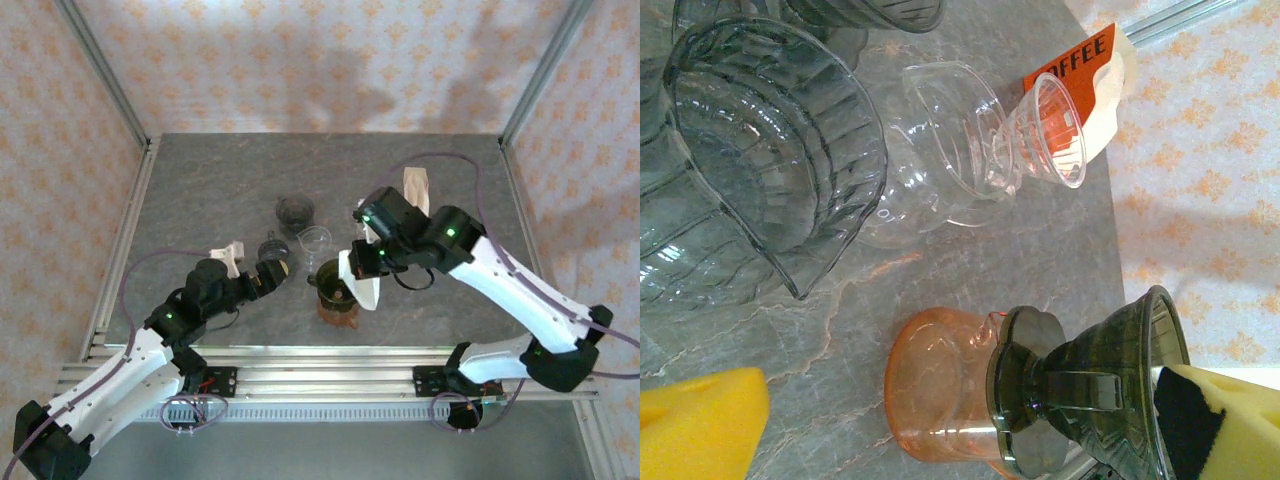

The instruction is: Place the coffee filter in the dripper

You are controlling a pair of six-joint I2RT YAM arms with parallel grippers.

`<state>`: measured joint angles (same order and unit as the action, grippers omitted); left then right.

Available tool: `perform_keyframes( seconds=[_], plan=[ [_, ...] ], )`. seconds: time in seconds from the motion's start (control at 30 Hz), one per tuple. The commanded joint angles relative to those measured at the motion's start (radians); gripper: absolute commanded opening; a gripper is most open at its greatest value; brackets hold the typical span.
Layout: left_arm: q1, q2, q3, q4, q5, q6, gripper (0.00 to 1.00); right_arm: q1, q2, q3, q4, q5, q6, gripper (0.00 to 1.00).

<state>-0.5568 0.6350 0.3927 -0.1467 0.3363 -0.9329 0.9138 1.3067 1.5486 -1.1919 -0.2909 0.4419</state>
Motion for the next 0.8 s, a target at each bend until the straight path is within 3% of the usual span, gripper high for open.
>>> perform_keyframes(
  seconds=[0.0,0.43,0.67,0.77],
  plan=[
    [-0.009,0.002,0.050,-0.007,-0.004,0.032,0.99,0.005,0.057,0.051,-0.033,0.034,0.006,0.00],
    [-0.012,0.023,0.071,0.018,0.041,0.047,0.99,0.010,0.255,0.072,0.060,0.025,0.004,0.00],
    [-0.012,0.034,0.078,0.025,0.050,0.047,0.99,0.023,0.276,0.028,0.089,0.028,0.019,0.00],
    [-0.017,0.049,0.087,0.034,0.059,0.046,0.97,0.031,0.268,0.005,0.108,0.022,0.027,0.05]
  ],
)
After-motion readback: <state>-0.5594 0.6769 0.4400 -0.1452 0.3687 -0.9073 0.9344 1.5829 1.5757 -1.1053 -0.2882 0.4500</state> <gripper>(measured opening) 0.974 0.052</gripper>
